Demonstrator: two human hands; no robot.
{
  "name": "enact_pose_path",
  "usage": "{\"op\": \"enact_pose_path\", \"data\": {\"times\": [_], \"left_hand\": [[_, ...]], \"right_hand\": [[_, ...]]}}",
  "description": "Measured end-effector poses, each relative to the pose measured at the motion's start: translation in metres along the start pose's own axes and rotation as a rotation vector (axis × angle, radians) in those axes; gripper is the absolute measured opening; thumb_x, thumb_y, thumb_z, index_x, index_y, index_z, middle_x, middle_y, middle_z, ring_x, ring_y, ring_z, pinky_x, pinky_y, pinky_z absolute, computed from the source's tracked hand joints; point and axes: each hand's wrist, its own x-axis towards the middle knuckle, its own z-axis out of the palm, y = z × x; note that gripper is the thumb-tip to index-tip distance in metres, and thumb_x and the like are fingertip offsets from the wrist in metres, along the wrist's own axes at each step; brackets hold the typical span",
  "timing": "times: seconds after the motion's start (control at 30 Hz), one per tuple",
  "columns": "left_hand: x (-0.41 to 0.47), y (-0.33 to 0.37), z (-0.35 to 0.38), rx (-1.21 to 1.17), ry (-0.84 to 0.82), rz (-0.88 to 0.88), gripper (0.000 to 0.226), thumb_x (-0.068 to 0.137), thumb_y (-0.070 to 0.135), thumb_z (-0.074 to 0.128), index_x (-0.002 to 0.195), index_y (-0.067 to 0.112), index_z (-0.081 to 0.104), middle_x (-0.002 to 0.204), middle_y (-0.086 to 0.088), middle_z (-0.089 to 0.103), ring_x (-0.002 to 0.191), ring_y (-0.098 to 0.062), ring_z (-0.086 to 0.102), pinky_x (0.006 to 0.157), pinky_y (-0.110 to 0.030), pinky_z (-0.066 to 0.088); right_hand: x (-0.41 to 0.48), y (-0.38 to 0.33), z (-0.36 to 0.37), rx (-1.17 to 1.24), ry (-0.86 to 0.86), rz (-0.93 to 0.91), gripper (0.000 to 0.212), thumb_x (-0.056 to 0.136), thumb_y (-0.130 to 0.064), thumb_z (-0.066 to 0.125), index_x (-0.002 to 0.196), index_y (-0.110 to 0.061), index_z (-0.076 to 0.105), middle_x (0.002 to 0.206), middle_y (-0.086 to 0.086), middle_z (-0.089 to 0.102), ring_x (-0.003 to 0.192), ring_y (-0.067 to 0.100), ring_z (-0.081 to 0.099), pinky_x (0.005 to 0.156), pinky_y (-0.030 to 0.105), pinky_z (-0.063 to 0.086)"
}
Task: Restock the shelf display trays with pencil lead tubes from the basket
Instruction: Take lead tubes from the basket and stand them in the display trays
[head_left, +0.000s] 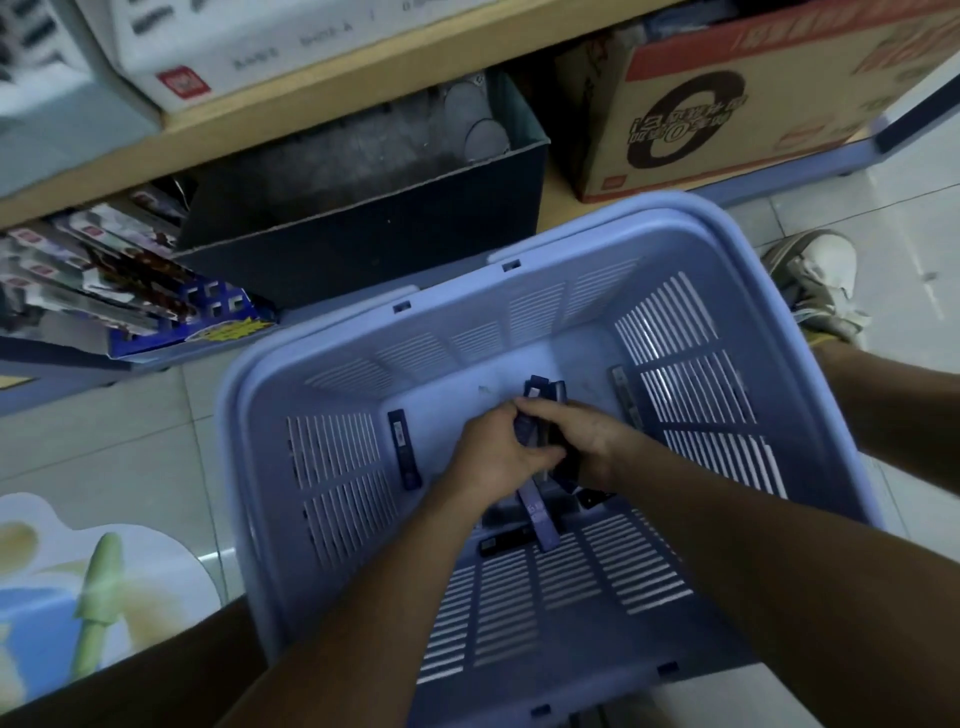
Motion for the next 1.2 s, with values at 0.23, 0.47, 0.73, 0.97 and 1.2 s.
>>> {"op": "enact_pose_path", "data": {"times": [0.23, 0.47, 0.73, 0.97, 1.2], "left_hand": [[-0.03, 0.022, -0.023, -0.174, 0.141, 0.04, 0.059, 0.069, 0.026, 0.085, 0.122, 0.02, 0.059, 0.082, -0.002, 0.069, 0.071, -0.004, 0.062, 0.06, -0.009, 0.044], [-0.065, 0.042, -0.055, -0.298, 0.328, 0.14, 0.011, 0.078, 0.028, 0.077, 0.077, 0.02, 0.069, 0.06, 0.005, 0.062, 0.047, 0.001, 0.051, 0.049, -0.013, 0.041], [-0.1, 0.086, -0.12, -0.303, 0.674, 0.312, 0.042, 0.085, 0.036, 0.069, 0.063, 0.0, 0.064, 0.054, -0.007, 0.058, 0.051, -0.017, 0.051, 0.056, -0.028, 0.042], [-0.132, 0.115, -0.125, -0.418, 0.84, 0.304, 0.048, 0.091, 0.038, 0.061, 0.057, 0.004, 0.057, 0.045, -0.002, 0.043, 0.048, -0.018, 0.039, 0.052, -0.03, 0.035], [-0.172, 0.148, -0.129, -0.199, 0.43, 0.463, 0.026, 0.097, 0.031, 0.052, 0.119, 0.019, 0.059, 0.075, -0.002, 0.064, 0.053, -0.005, 0.056, 0.051, -0.017, 0.044]], "right_hand": [[-0.032, -0.01, 0.006, 0.168, 0.128, -0.06, 0.033, 0.085, -0.034, 0.073, 0.098, -0.004, 0.069, 0.095, 0.018, 0.071, 0.08, 0.029, 0.067, 0.076, 0.041, 0.055], [-0.073, -0.028, 0.024, 0.236, -0.035, -0.104, 0.018, 0.09, -0.024, 0.063, 0.086, -0.007, 0.061, 0.086, 0.012, 0.067, 0.07, 0.022, 0.069, 0.068, 0.032, 0.06], [-0.144, -0.05, 0.06, 0.077, -0.297, -0.209, 0.018, 0.094, -0.017, 0.058, 0.077, -0.012, 0.054, 0.063, 0.001, 0.049, 0.044, 0.008, 0.045, 0.044, 0.02, 0.045], [-0.195, -0.063, 0.094, 0.062, -0.31, -0.404, 0.011, 0.088, -0.015, 0.068, 0.082, -0.008, 0.061, 0.071, 0.004, 0.057, 0.04, 0.006, 0.044, 0.041, 0.019, 0.042], [-0.225, -0.099, 0.113, -0.077, -0.178, -0.601, 0.012, 0.086, -0.01, 0.07, 0.082, -0.002, 0.062, 0.051, 0.008, 0.049, 0.038, 0.014, 0.044, 0.043, 0.024, 0.043]]}}
